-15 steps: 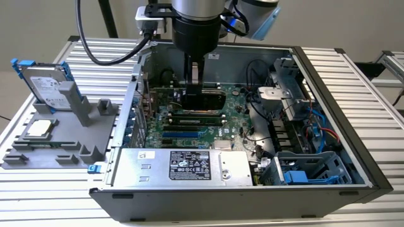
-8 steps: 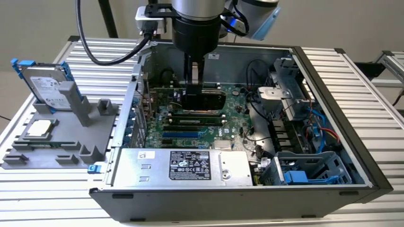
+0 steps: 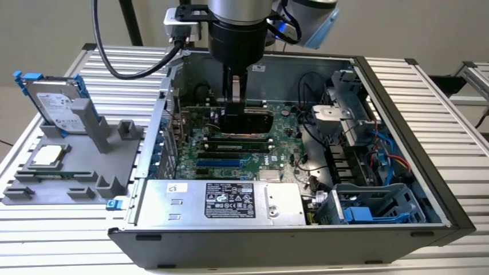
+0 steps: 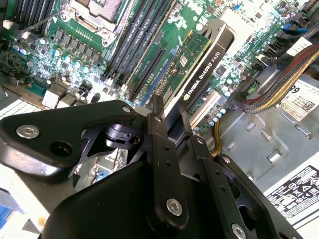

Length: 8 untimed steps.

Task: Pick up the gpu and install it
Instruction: 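Insert the gpu into the slot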

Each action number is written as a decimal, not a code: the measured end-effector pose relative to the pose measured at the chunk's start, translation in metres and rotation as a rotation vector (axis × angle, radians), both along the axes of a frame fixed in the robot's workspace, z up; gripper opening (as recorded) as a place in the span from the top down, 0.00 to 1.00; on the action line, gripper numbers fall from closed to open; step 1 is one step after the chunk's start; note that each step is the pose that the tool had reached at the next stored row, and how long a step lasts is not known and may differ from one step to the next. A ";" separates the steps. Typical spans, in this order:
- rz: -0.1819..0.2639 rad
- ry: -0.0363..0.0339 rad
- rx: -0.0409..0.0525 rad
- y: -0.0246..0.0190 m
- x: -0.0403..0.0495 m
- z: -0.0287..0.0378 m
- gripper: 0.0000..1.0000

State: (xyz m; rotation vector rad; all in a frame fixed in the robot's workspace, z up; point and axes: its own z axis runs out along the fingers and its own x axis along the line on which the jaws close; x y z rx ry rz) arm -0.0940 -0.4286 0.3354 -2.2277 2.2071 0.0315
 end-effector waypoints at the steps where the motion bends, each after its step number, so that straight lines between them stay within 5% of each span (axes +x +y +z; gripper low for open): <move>1: 0.000 0.0000 0.0000 0.0000 0.0000 0.0000 1.00; 8: 0.000 -0.0001 0.0001 0.0000 0.0000 -0.0007 1.00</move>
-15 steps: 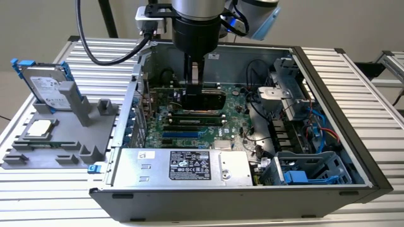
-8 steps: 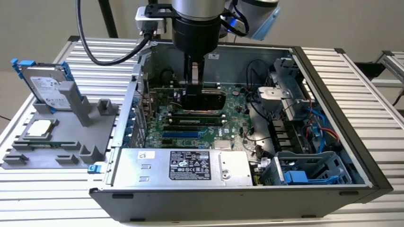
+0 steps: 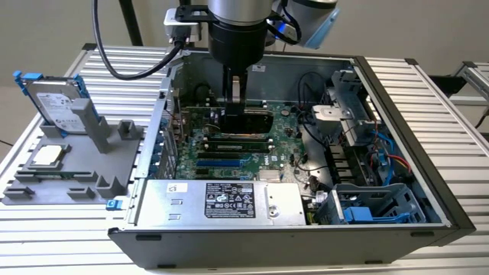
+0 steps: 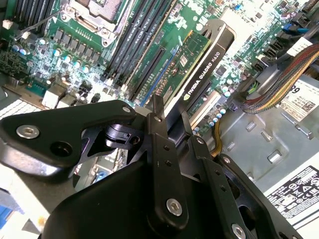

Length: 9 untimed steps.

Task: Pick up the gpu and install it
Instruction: 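Insert the gpu into the slot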

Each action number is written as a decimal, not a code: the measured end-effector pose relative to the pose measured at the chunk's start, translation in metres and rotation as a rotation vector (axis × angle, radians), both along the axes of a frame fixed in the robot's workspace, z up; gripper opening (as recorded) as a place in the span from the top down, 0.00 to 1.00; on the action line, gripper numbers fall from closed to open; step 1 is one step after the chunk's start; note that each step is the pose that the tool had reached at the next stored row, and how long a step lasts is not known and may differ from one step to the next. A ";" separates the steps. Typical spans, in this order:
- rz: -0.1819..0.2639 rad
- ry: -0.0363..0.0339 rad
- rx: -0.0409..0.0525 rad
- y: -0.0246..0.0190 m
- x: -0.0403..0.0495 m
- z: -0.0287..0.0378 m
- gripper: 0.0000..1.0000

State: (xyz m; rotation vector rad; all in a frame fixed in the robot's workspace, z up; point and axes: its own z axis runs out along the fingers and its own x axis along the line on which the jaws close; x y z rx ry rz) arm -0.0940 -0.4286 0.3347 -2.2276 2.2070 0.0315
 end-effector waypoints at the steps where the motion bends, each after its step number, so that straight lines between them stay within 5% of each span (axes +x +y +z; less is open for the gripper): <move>1: 0.000 0.0000 0.0000 0.0000 0.0000 -0.0002 1.00; 9: 0.000 0.0001 -0.0002 0.0000 0.0000 -0.0021 1.00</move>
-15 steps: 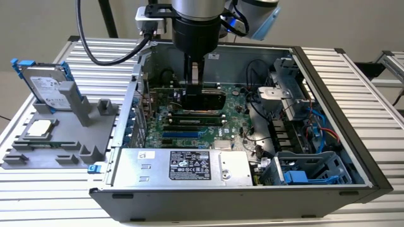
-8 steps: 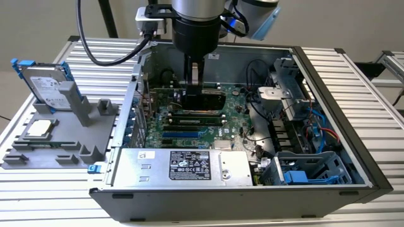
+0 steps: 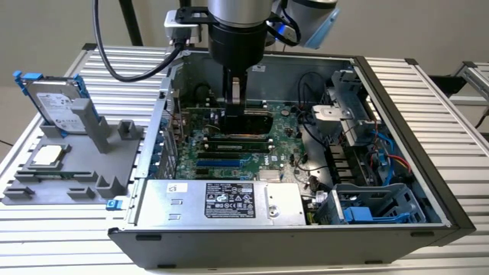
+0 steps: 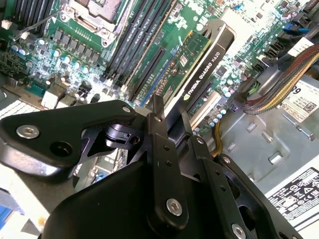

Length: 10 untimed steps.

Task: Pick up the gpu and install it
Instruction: 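Insert the gpu into the slot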

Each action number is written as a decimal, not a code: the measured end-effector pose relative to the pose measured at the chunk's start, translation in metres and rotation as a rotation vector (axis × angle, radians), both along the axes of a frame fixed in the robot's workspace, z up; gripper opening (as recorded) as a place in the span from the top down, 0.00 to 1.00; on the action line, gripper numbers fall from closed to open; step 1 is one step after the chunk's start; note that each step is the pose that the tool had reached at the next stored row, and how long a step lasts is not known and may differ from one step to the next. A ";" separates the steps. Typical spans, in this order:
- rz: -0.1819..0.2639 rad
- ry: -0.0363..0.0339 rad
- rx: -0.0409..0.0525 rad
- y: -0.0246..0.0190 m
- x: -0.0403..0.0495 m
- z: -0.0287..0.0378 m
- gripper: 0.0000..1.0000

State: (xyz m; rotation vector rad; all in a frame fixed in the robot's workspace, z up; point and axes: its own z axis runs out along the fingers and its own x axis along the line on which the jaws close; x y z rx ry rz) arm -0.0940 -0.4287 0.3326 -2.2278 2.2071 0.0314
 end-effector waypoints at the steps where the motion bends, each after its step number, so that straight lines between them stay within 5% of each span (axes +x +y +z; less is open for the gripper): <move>1: 0.000 0.0000 -0.0001 0.0000 0.0000 -0.0001 1.00; 10: 0.000 -0.0001 0.0001 0.0000 0.0000 -0.0024 1.00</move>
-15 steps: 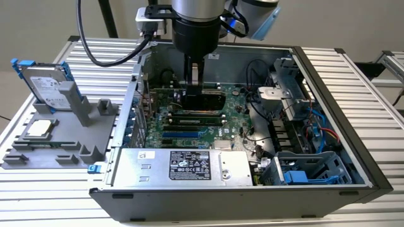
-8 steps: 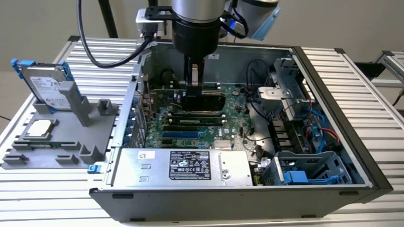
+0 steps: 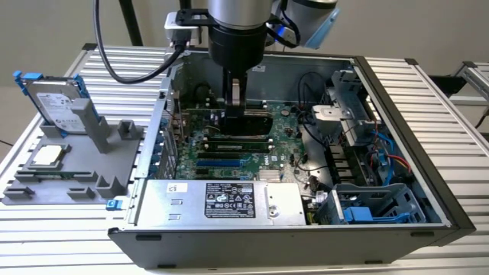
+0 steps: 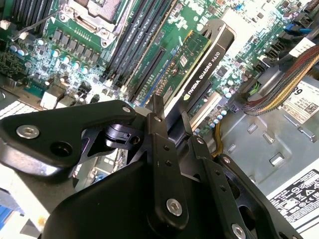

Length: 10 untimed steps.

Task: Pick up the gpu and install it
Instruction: 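Insert the gpu into the slot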

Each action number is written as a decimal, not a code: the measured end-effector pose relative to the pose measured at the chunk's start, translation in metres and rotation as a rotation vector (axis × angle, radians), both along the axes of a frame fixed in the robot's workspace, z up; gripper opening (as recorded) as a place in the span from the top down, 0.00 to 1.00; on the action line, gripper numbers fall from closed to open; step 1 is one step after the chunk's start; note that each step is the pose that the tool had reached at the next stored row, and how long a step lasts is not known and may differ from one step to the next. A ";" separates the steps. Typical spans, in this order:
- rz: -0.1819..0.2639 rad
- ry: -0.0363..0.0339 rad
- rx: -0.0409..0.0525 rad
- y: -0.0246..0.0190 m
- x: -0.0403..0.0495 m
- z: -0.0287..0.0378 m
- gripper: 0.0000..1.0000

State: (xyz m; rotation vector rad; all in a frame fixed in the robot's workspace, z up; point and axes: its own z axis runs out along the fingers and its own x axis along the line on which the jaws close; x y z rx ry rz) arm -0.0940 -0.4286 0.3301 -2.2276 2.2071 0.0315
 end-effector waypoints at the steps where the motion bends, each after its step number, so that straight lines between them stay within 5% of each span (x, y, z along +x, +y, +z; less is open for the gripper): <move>1: 0.000 0.0000 0.0000 0.0000 0.0000 -0.0002 1.00; 10: 0.000 0.0001 -0.0001 0.0000 0.0000 -0.0027 1.00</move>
